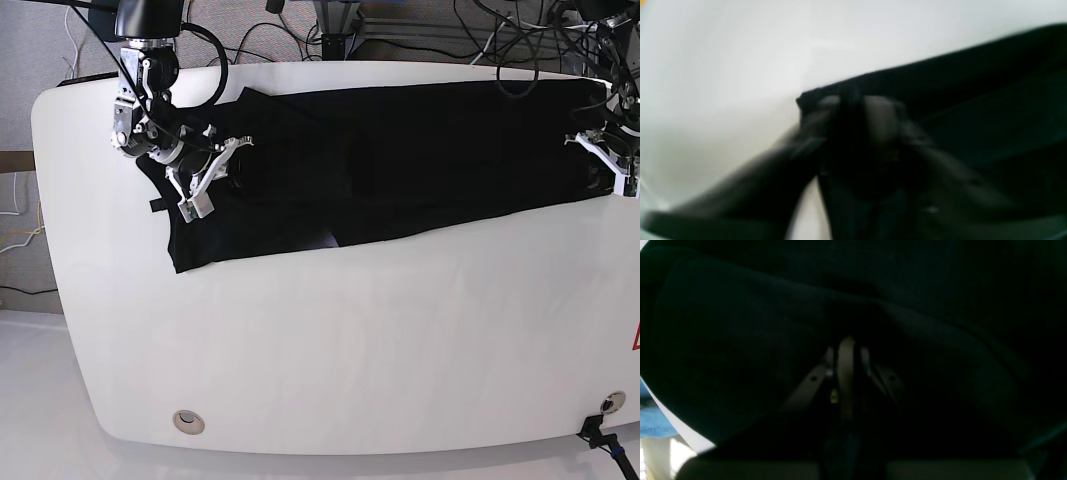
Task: Fold the T-shirt properly
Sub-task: 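Drag the strip's end with the left gripper to align the strip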
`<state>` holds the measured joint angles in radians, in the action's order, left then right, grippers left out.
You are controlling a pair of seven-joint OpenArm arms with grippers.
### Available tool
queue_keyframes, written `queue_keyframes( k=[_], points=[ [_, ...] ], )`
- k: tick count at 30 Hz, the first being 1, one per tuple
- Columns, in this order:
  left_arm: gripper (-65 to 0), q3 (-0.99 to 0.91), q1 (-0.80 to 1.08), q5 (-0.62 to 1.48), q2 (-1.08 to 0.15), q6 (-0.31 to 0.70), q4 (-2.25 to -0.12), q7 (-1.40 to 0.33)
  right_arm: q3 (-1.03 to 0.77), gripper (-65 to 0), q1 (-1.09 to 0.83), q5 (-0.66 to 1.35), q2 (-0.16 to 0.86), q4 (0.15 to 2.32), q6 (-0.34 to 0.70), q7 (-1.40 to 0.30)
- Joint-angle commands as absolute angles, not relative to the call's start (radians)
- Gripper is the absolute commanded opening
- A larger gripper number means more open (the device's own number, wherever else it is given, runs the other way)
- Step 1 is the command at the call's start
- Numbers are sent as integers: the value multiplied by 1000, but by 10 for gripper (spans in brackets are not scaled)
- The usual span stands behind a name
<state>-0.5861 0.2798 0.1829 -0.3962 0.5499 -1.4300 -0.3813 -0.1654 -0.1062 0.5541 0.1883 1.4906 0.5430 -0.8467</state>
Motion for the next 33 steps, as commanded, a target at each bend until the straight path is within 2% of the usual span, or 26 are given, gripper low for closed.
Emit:
queue_keyframes(
  k=[1, 2, 3, 6, 12, 16, 20, 26, 30, 33],
  points=[
    [-332, -595, 274, 194, -424, 542, -1443, -378, -166, -625, -105, 501, 199, 1491, 522, -891],
    [-279, -595, 274, 193, -424, 539, -1443, -378, -166, -625, -105, 501, 197, 1491, 522, -891],
    [-264, -595, 274, 193, -424, 538, -1442, -380, -166, -625, -105, 501, 188, 1491, 522, -891],
    [-277, -607, 274, 194, -426, 536, -1446, -380, -166, -625, -96, 501, 179, 1491, 522, -891],
    [-277, -785, 268, 208, -424, 541, -1557, -380, -166, -625, -91, 501, 177, 1491, 522, -892],
    [-280, -843, 266, 323, -443, 538, -1652, -381, -166, -625, -91, 501, 177, 1491, 522, -892],
    [-280, -762, 179, 346, -460, 536, -1659, -495, -166, -625, -93, 503, 177, 1491, 522, -892],
    [-280, -593, 47, 196, -404, 539, -1491, -541, -166, -625, -96, 504, 163, 1491, 522, -892],
    [-280, -579, 42, 173, -372, 541, -1472, -542, -168, -625, -97, 501, 151, 1491, 522, -892],
    [-280, -584, 113, 174, -371, 541, -1523, -542, -168, -625, -97, 501, 151, 1491, 522, -892]
  ],
)
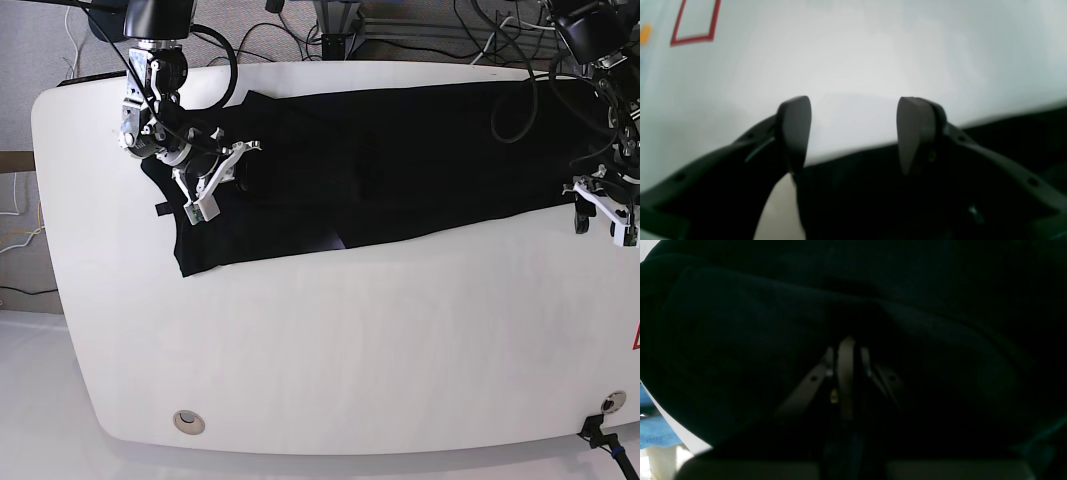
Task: Fold the T-shirt properly
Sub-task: 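Drag the strip's end with the left gripper to align the strip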
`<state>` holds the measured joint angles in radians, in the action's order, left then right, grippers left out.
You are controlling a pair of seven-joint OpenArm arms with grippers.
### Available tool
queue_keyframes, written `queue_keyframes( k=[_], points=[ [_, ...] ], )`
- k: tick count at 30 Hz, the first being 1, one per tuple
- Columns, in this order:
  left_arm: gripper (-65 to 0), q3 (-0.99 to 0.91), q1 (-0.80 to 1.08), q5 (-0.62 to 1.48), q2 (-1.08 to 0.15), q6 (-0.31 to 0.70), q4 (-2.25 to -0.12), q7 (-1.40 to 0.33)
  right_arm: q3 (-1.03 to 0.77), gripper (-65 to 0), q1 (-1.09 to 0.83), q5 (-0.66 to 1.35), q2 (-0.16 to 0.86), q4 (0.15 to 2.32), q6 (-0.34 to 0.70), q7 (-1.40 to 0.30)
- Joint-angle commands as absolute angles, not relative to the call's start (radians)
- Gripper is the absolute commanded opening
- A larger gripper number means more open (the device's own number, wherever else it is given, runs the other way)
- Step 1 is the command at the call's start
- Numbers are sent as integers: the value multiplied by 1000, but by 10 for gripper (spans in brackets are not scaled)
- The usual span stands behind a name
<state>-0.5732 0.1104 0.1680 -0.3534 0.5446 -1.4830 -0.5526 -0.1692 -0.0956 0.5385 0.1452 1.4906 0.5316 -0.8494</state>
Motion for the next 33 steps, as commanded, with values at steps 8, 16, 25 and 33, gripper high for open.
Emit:
queue_keyframes(
  k=[8, 16, 25, 33],
  points=[
    [-280, -621, 355, 177, -369, 542, -1675, -542, -171, -625, -90, 501, 150, 1491, 522, -892],
    [-280, -834, 472, 177, -369, 674, -1713, -544, -173, -625, -77, 501, 150, 1491, 522, -892],
    [-280, -903, 263, 220, -378, 698, -1810, -613, -171, -625, -77, 513, 150, 1506, 524, -892],
    [-320, -728, 153, 202, -308, 698, -1816, -694, -166, -621, -77, 642, 150, 1778, 467, -898]
  ],
)
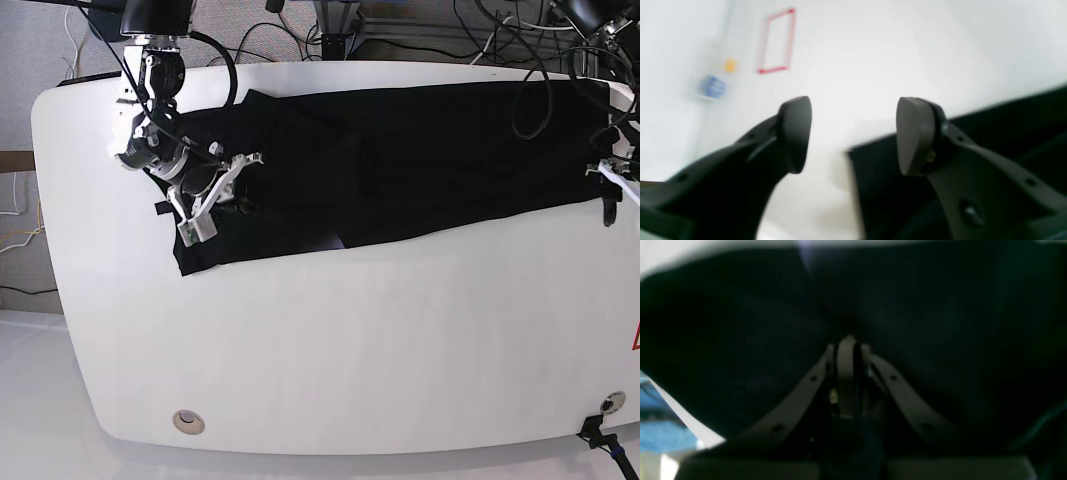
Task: Fold the T-shirt properly
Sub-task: 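Drag the strip's end with the left gripper to align the strip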
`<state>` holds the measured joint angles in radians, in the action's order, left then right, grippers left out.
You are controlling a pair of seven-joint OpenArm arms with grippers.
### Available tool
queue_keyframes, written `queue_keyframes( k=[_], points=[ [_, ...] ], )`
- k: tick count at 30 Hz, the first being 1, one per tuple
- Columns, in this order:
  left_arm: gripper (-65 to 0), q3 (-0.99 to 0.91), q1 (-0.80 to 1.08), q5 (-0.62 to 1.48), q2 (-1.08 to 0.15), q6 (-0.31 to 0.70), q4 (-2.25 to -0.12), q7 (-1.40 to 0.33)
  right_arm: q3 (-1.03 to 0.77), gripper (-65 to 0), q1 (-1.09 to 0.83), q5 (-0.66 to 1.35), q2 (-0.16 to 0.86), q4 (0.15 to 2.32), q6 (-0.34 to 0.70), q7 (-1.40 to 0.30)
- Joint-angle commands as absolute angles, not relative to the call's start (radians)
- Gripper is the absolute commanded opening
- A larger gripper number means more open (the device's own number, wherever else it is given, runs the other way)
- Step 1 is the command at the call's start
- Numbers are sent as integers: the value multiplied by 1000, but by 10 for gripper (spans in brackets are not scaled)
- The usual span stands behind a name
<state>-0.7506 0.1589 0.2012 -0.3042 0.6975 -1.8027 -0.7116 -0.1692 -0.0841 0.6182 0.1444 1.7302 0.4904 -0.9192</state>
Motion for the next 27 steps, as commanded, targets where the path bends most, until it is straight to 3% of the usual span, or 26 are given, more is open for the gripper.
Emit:
queue_keyframes(
  k=[1, 6, 9, 15, 22, 27],
  points=[
    [-336, -697, 154, 183, -291, 698, -1816, -694, -156, -620, -77, 654, 150, 1802, 440, -898],
    [-409, -607, 220, 108, -217, 698, -1816, -691, 15, -620, -81, 685, 150, 1856, 298, -895],
    [-422, -602, 257, 99, -205, 698, -1796, -691, 64, -622, -85, 676, 148, 1847, 266, -891],
    [-422, -604, 285, 99, -222, 698, -1664, -690, 64, -625, -125, 601, 128, 1759, 292, -888],
    [-422, -599, 298, 97, -242, 698, -1549, -547, 62, -625, -171, 538, 131, 1598, 315, -753],
    [-422, -510, 245, 99, -314, 698, -1458, -542, 62, -625, -157, 538, 170, 1509, 315, -662]
  ],
)
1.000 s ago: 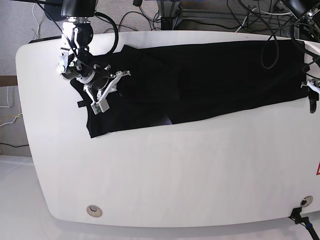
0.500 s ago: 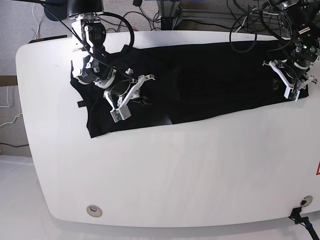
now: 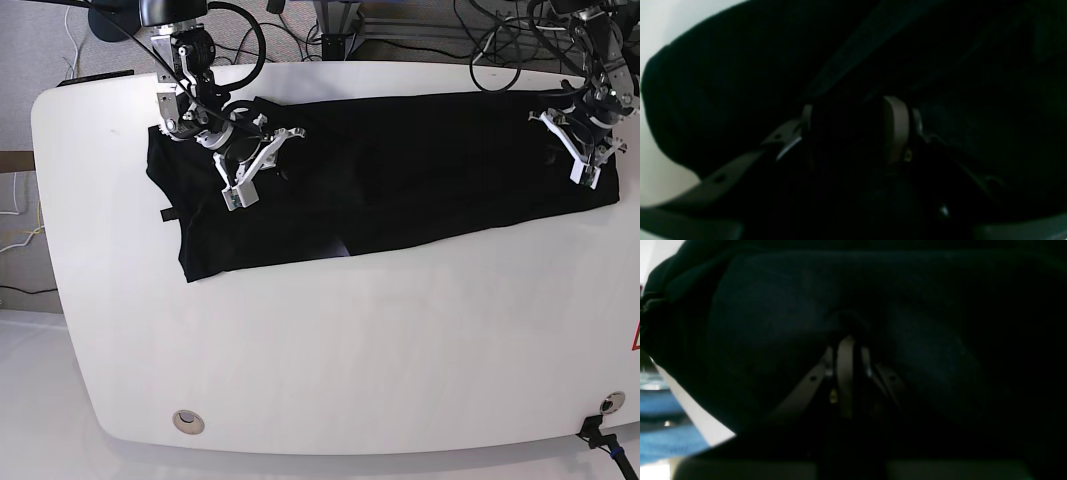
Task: Fold the T-shirt properly
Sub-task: 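Drag the strip's end with the left gripper to align the strip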
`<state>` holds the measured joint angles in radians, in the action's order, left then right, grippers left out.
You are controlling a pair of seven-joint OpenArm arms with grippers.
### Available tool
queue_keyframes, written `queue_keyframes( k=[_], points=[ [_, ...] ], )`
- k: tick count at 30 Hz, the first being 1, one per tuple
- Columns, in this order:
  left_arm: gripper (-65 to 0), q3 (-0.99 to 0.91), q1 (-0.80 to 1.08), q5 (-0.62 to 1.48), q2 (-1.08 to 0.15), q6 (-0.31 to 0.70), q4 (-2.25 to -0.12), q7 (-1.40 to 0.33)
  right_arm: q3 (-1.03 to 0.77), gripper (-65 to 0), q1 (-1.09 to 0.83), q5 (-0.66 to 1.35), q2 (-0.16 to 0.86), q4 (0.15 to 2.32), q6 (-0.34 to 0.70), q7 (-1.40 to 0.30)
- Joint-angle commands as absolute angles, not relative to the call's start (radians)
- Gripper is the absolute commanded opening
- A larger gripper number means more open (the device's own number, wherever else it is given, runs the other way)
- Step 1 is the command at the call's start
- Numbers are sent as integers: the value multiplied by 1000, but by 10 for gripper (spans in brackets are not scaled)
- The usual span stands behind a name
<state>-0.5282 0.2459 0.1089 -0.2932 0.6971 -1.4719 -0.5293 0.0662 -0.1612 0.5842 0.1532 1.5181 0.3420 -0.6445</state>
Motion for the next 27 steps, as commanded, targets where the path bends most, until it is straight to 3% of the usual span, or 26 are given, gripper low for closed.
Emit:
queue_keyframes(
  k=[1, 11, 12, 15, 16, 22, 27],
  points=[
    [-422, -498, 226, 99, -323, 698, -1440, -542, 62, -625, -142, 542, 182, 1497, 315, -657],
    [-413, -487, 125, 114, -357, 698, -1429, -542, 19, -625, -99, 545, 208, 1449, 315, -657],
    [-397, -492, 127, 130, -357, 698, -1457, -544, 19, -625, -99, 545, 208, 1448, 315, -657],
    [-243, -550, 133, 200, -375, 698, -1547, -598, 21, -625, -99, 545, 206, 1446, 315, -657],
    [-227, -578, 128, 229, -381, 698, -1566, -639, 22, -625, -99, 545, 203, 1446, 315, -657],
    [-223, -785, 22, 314, -384, 698, -1550, -875, 22, -625, -99, 545, 206, 1445, 315, -657],
    [-223, -831, -8, 386, -450, 698, -1382, -918, 22, -625, -99, 545, 205, 1445, 315, -659]
  ],
)
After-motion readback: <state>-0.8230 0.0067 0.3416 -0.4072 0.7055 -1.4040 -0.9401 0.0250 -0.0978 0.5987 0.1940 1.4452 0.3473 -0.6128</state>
